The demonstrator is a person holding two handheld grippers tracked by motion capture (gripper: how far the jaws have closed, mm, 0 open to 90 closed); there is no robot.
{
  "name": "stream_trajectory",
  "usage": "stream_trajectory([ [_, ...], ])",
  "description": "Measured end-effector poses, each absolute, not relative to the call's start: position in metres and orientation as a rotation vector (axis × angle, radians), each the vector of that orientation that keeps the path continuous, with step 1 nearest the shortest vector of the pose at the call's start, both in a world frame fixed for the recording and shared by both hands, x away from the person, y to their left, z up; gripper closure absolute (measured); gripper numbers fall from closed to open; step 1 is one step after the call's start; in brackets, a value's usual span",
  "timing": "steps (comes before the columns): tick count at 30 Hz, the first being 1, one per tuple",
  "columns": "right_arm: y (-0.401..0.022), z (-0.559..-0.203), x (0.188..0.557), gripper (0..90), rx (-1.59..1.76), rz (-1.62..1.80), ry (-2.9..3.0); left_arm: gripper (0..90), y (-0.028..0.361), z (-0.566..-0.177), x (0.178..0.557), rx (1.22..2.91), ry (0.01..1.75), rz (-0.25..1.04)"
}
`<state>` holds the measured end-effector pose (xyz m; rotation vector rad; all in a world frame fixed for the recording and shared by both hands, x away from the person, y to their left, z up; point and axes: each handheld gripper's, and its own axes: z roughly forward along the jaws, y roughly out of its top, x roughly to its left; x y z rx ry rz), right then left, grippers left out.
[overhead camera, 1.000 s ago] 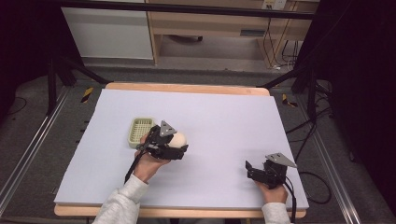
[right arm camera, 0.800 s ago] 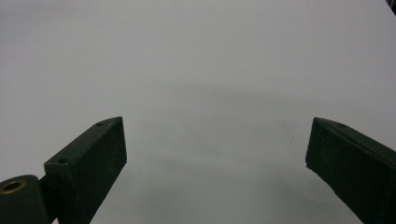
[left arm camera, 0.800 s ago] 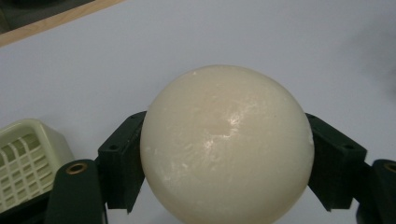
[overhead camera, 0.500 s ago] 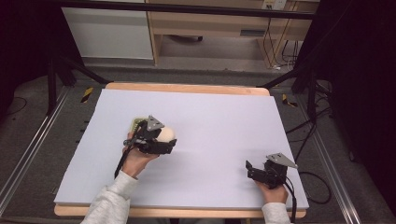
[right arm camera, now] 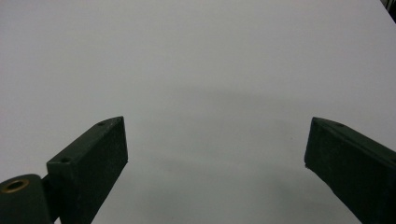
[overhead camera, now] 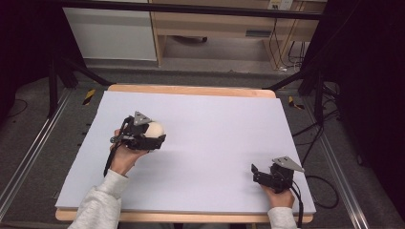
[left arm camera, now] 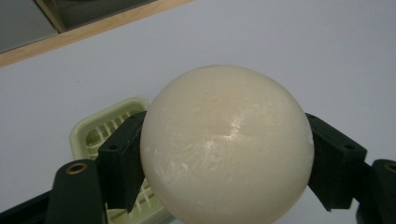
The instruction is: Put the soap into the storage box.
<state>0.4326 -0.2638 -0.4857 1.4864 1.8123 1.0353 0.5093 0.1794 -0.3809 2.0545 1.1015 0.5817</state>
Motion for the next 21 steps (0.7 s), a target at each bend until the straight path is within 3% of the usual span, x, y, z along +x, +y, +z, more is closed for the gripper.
stream_trajectory([
  [21, -0.264, -0.484, 0.431, 6.6, 1.486, 1.071, 1.798, 24.1, 0.199, -0.391, 0.534, 2.041, 1.195, 0.602],
])
